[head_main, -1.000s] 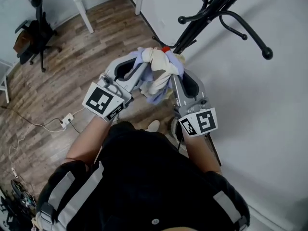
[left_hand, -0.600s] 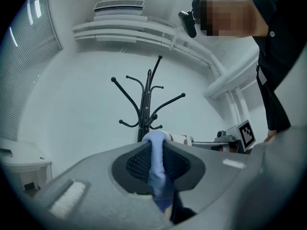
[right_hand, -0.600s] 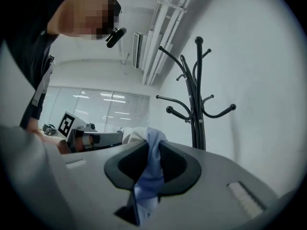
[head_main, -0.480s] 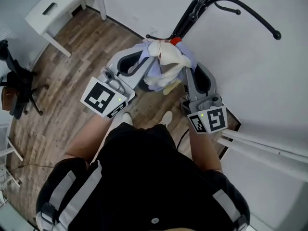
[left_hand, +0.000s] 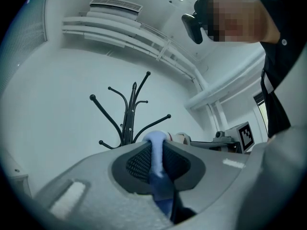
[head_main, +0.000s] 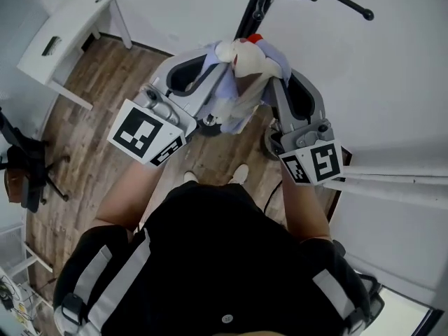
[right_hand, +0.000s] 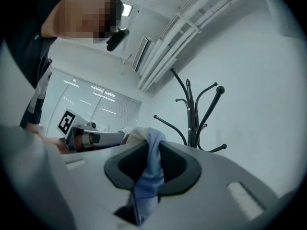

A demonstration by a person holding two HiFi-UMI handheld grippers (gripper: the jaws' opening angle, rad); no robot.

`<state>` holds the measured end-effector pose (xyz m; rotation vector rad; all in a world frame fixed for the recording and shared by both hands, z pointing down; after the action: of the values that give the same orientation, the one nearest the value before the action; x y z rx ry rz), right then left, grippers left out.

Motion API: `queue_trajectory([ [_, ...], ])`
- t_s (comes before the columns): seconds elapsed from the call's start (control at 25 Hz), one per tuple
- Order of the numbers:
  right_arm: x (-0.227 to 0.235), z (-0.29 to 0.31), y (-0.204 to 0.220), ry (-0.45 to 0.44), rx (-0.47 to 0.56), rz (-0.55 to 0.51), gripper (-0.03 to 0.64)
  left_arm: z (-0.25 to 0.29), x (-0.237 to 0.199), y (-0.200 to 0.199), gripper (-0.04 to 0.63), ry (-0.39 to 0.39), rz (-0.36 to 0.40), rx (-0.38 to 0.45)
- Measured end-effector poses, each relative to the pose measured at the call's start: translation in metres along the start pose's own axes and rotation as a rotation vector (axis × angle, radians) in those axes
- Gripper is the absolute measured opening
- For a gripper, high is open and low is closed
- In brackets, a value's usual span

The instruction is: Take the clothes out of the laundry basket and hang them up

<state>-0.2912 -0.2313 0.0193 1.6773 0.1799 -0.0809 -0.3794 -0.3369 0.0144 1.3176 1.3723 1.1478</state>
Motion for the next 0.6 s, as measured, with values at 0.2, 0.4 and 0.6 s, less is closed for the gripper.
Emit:
queue_trajectory([
  [0.2,0.000,-0.003,-0.022,0.035,0.009,-0.026,0.066,0.008,0.005,-0.019,0.048,0.038,0.020,-0.014],
  [0.4,0.018,0.007,-0.044,0.051,0.033,-0.045,0.066,0.029,-0.001,-0.042,0.048,0.058,0.052,-0.016],
  [0.6,0.044,0.021,-0.077,0.058,0.059,-0.094,0.066,0.061,-0.010,-0.073,0.048,0.070,0.060,0.010],
])
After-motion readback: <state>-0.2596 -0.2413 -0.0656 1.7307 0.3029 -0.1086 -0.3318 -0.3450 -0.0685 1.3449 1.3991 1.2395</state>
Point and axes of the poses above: the fingertips, and each gripper's own axes: z forward along the fingers, x to its right, y out of its underside, the point moved 3 cm from there along -z, backward along the fingers, and after that the axes turned 6 degrees about -x, right-handed, at the moved point
